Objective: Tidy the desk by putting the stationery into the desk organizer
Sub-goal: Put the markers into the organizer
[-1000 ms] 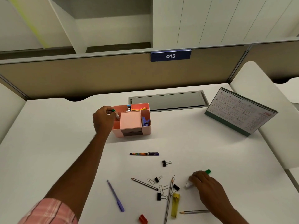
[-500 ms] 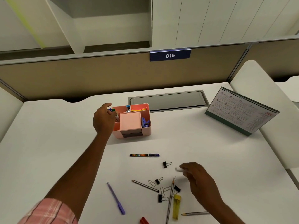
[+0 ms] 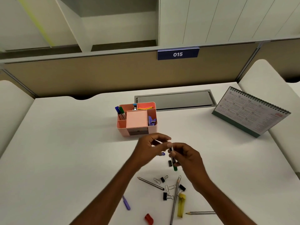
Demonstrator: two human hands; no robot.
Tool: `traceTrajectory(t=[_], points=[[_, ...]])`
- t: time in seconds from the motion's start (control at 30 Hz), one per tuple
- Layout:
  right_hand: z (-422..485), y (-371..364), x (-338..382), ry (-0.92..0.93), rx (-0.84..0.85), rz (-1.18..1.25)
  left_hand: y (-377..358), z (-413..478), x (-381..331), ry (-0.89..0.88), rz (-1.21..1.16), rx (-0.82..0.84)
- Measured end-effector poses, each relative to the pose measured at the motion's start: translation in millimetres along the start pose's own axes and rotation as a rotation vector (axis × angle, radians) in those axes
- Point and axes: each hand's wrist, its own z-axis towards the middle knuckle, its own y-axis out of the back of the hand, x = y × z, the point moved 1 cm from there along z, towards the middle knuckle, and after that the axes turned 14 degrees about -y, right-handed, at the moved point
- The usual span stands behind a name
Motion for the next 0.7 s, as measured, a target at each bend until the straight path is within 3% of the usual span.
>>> traceTrajectory(t=[0.17, 0.37, 0.43, 0.5, 0.6, 0.7], points=[[0.4, -13.8, 3.4, 0.026, -0.005, -0.050, -0.9, -16.8, 5.2, 0.018, -0.043, -0.146], [4.9, -16.6, -1.1, -0.043, -0.038, -0.024, 34.2, -18.9, 4.3, 0.163, -0.360, -0.468], [7.4, -18.8, 1.5, -0.048, -0.082, 0.068, 46.1, -22.0, 9.9, 0.164, -0.343, -0.411], [10.5, -20.8, 8.1, -0.027, -0.118, 0.118, 56.3, -25.3, 15.1, 0.169, -0.187, -0.248], [16.4, -23.8, 18.5, 0.019, -0.135, 0.113, 63.6, -25.8, 13.2, 0.188, 0.049, -0.043], [18.4, -31.7, 26.4, 0.083, -0.115, 0.037, 57.1, -21.9, 4.3, 0.126, 0.146, 0.056]])
